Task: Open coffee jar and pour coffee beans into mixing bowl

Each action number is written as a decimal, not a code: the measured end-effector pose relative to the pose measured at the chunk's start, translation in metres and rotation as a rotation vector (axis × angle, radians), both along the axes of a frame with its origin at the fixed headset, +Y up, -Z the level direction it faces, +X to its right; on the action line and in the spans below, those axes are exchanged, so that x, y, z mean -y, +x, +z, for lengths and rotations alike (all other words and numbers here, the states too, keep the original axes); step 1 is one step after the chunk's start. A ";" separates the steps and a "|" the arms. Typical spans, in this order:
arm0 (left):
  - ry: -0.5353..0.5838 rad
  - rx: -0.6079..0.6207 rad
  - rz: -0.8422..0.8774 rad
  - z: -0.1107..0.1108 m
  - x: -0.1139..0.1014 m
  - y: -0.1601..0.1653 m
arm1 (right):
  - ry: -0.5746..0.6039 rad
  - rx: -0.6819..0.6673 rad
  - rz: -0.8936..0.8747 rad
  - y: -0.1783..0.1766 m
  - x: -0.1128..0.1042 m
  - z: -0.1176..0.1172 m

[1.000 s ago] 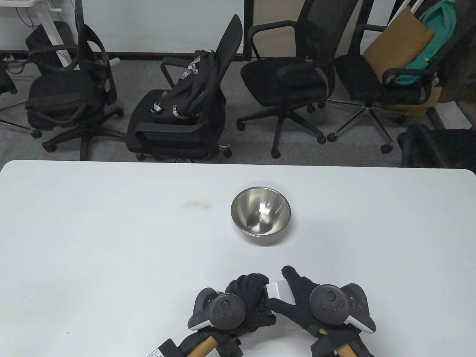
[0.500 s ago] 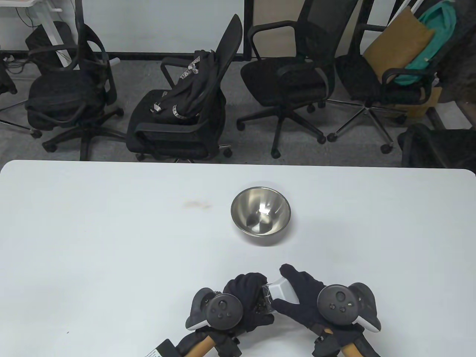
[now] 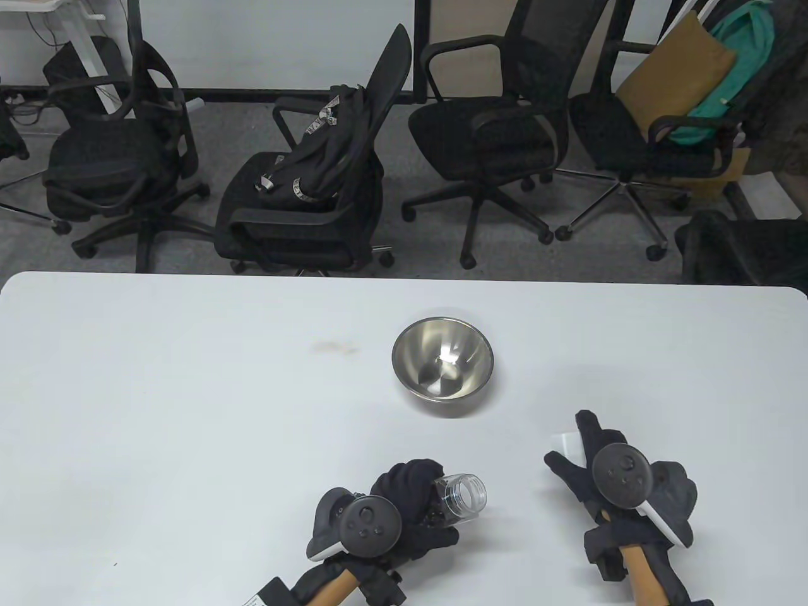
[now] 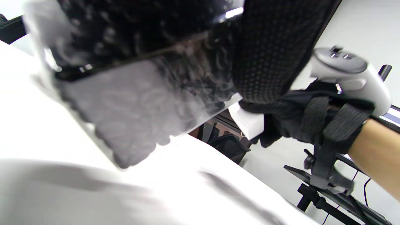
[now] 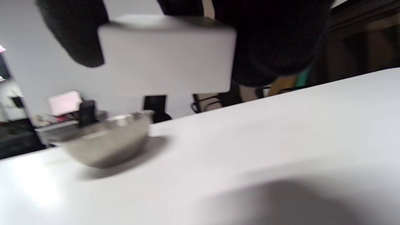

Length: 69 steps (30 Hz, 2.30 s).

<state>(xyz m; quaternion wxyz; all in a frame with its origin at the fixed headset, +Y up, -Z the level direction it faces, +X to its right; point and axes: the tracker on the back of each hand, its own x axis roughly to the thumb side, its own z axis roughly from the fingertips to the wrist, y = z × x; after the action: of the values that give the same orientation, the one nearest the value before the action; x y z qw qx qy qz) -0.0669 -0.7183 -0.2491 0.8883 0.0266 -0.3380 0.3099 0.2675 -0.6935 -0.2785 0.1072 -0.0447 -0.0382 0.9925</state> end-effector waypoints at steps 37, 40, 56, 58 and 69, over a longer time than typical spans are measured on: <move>0.028 -0.053 0.069 0.000 -0.008 -0.022 | -0.260 0.048 0.172 -0.011 0.034 -0.034; 0.033 -0.064 0.083 -0.001 -0.011 -0.026 | -0.209 0.017 0.069 -0.024 0.024 -0.046; 0.032 -0.078 0.118 -0.004 -0.013 -0.031 | -0.241 0.086 -0.291 -0.088 0.031 -0.145; 0.033 -0.076 0.122 -0.004 -0.014 -0.032 | -0.247 0.110 -0.303 -0.090 0.037 -0.155; 0.030 -0.074 0.135 -0.005 -0.014 -0.033 | -0.298 0.173 -0.395 -0.096 0.067 -0.181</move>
<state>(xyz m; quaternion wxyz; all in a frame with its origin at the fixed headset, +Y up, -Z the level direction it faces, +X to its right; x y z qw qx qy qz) -0.1003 -0.7038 -0.2538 0.8767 0.0739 -0.3070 0.3628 0.1710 -0.7604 -0.4592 0.2874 -0.1512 0.1089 0.9395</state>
